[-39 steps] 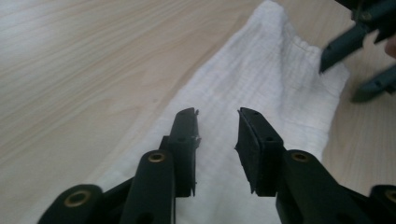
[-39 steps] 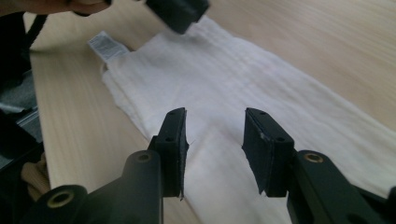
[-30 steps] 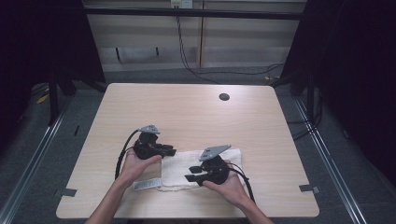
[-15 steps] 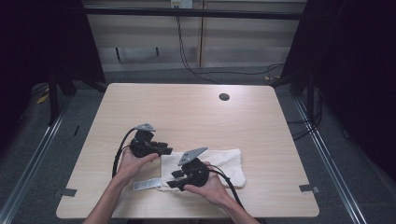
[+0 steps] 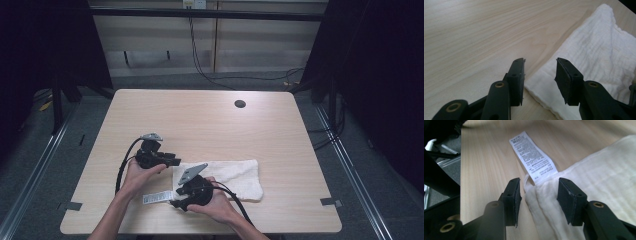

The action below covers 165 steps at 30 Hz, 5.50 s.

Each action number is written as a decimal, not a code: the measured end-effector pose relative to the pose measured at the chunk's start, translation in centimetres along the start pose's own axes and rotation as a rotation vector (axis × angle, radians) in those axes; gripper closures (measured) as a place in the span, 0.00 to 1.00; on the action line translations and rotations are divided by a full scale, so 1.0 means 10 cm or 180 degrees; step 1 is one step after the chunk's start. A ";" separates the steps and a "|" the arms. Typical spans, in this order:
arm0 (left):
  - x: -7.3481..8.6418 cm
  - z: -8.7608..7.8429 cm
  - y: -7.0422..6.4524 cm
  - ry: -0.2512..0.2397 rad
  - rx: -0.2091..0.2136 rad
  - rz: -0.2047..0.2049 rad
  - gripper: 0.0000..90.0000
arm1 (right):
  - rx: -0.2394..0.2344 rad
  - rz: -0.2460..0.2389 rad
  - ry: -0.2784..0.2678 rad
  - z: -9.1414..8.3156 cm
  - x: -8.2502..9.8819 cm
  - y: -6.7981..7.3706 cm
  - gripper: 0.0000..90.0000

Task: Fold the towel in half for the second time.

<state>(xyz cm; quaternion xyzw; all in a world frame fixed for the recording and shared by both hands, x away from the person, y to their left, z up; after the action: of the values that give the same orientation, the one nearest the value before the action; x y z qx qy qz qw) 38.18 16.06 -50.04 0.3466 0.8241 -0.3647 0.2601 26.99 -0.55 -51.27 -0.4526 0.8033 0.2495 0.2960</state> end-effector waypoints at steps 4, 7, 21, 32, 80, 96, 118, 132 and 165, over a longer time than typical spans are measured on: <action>0.02 0.01 0.02 0.0009 -0.0045 -0.0057 0.64 | 0.0144 -0.0177 -0.0060 0.00 0.04 0.06 0.59; 0.04 0.05 0.01 0.0077 -0.0067 -0.0054 0.61 | 0.0217 -0.0288 -0.0051 0.00 0.05 0.09 0.62; 0.07 0.14 -0.01 0.0152 -0.0109 0.0002 0.55 | 0.0473 -0.0326 -0.0082 0.00 0.05 0.05 0.90; 0.08 0.16 -0.08 0.0304 0.0008 0.0132 0.68 | 0.0393 -0.0184 -0.0104 -0.01 0.06 0.02 0.91; 0.03 0.03 -0.11 -0.0010 0.0447 -0.0120 0.94 | 0.0206 0.0200 -0.0317 -0.13 -0.02 -0.04 0.92; -0.07 -0.14 -0.15 -0.0198 0.0468 -0.0204 0.93 | 0.0142 0.0276 -0.0552 -0.30 -0.25 -0.01 0.92; -0.04 -0.53 -0.10 -0.0407 0.0316 -0.0326 0.93 | 0.0105 0.0228 -0.0725 -0.34 -0.53 0.11 0.92; -0.18 -0.94 -0.15 -0.0658 0.0257 -0.0207 0.93 | 0.0082 0.0148 -0.0960 -0.39 -0.82 0.21 0.92; -0.50 -0.22 -0.44 -0.0257 0.0303 0.0017 0.93 | 0.0497 0.0402 -0.1057 -0.75 -0.37 0.03 0.92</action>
<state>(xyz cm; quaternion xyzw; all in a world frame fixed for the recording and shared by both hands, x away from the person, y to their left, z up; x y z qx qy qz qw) 37.59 13.71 -43.47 0.3459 0.7937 -0.4165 0.2774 26.42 -3.26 -43.35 -0.3296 0.7871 0.2758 0.4424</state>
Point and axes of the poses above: each handheld gripper's, and its own axes: z roughly forward along the jaws, x roughly out of its underside, y roughly to its left, the point moved 2 cm from there along z, roughly forward along the jaws, and after that the axes turned 6 degrees about x, right-handed, at the moved point
